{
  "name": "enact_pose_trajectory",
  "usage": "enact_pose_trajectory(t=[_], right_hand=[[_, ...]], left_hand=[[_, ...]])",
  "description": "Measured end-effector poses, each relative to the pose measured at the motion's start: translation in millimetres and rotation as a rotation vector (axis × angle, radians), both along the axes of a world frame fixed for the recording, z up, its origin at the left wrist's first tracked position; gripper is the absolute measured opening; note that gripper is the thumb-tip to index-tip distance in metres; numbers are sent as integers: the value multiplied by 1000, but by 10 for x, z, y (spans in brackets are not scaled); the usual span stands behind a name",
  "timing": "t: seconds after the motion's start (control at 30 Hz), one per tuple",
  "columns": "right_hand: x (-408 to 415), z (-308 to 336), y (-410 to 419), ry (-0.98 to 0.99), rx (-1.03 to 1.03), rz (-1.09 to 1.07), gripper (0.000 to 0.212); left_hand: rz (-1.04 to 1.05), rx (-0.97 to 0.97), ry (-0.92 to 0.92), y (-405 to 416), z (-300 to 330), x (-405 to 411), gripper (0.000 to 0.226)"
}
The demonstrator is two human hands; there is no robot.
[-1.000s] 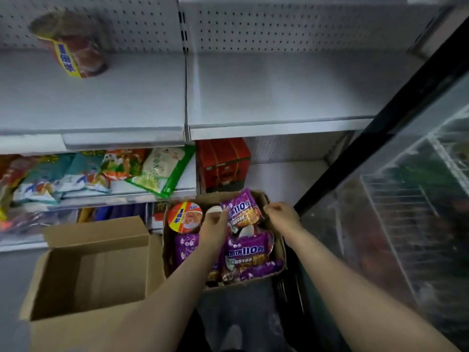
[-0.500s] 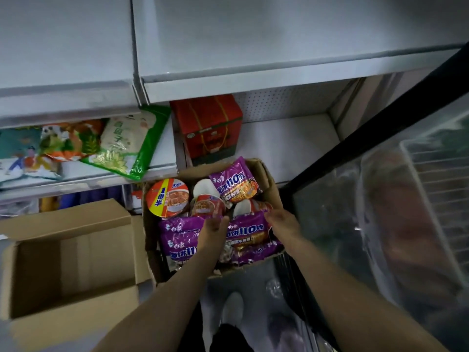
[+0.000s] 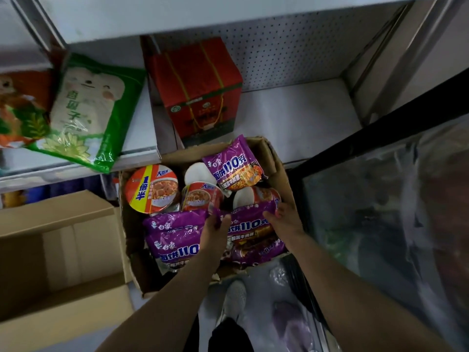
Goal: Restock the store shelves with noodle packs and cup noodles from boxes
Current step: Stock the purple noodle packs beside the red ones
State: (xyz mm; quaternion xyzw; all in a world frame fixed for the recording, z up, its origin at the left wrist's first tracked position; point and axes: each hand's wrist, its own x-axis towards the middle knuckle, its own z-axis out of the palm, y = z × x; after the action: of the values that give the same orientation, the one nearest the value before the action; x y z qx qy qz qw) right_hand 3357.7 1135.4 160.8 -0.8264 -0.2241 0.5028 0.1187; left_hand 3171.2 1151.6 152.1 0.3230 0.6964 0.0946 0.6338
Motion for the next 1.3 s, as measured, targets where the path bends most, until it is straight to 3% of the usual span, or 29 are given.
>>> enact_pose_trajectory(t=[0.1, 0.17, 0.23, 0.33, 0.47, 0.5, 0.53, 0.63, 0.67, 0.8, 0.9, 1.07, 1.17, 1.3], right_hand=[[102, -363, -52, 36, 2, -27, 70], [140, -518, -72, 51, -1, -53, 79], [195, -739, -123, 79, -12, -40, 65], [89, -451, -20, 61, -26, -34, 54], [37, -294, -18, 66, -50, -106, 10], [25, -278, -23, 58, -29, -115, 8], [-7, -231, -19, 62, -8, -115, 13], [27, -351, -40, 67, 59, -103, 66], [37, -359, -38, 79, 67, -107, 69], [34, -35, 122, 146, 103, -189, 28], [73, 182, 255, 160, 144, -257, 34], [74, 663, 410, 233, 223, -297, 26], [24, 985, 463, 252, 254, -301, 17], [-83, 1381, 480, 235, 291, -308, 21]], left_hand=[[62, -27, -24, 56, -74, 36, 29], [54, -21, -9, 60, -198, 30, 35], [61, -22, 0, 56, -295, 17, 41], [86, -33, -21, 85, -297, 9, 37], [80, -43, -32, 118, -326, -14, 34], [75, -36, -33, 121, -335, -22, 33], [74, -36, -43, 123, -326, -24, 35], [93, -35, -62, 171, -244, -20, 40], [104, -48, -65, 193, -212, -18, 43], [122, -36, -93, 265, -31, -28, 43], [108, 7, -110, 296, 125, -74, 55], [208, 29, -197, 374, 348, -171, 57], [241, 72, -264, 428, 827, -213, 43], [269, 167, -258, 439, 1277, -267, 30]])
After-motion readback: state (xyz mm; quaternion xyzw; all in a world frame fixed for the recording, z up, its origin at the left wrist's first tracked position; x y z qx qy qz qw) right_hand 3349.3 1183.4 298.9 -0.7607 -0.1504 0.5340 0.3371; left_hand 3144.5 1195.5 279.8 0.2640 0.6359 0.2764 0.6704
